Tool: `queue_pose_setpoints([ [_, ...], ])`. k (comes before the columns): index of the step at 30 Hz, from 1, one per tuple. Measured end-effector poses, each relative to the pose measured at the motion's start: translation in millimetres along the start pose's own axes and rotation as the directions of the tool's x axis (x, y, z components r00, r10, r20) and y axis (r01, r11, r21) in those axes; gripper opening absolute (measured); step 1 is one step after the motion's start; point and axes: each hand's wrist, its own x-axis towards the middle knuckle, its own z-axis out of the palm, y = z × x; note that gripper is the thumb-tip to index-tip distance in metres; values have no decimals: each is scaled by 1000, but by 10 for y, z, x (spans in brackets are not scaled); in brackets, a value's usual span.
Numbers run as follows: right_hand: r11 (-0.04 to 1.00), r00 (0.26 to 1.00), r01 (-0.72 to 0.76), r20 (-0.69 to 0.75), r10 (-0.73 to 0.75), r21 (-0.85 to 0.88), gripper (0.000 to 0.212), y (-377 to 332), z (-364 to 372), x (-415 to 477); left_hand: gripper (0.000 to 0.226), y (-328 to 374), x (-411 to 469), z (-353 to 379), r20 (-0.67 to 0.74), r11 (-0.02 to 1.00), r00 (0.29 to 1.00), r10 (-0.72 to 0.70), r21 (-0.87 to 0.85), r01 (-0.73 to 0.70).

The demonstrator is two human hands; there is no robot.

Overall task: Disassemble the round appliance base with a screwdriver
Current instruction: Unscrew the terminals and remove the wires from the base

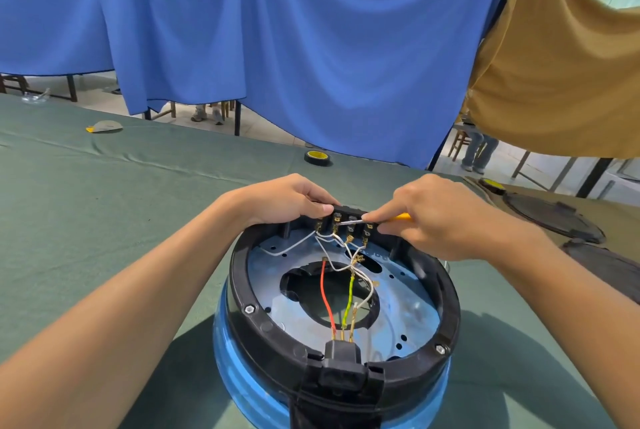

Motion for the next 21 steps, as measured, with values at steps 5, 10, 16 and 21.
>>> queue_pose_setpoints([
  [5, 989, 989, -27, 147, 5, 145, 22, 199, -136, 214, 26, 8, -9, -2, 4, 1000, 1000, 5, -2, -5],
  [10, 942, 944, -27, 317, -86, 336, 20, 345, -243, 484, 27, 12, -12, -3, 10, 1000, 1000, 0, -6, 0],
  [16, 924, 893, -97, 443, -83, 370, 18, 389, -314, 705, 27, -20, 15, 0, 5, 1000, 1000, 2, -17, -2],
  [21, 930, 843, -168, 537, -36, 326, 17, 357, -381, 829, 26, -37, 29, 4, 19, 999, 1000, 13, -36, -12],
])
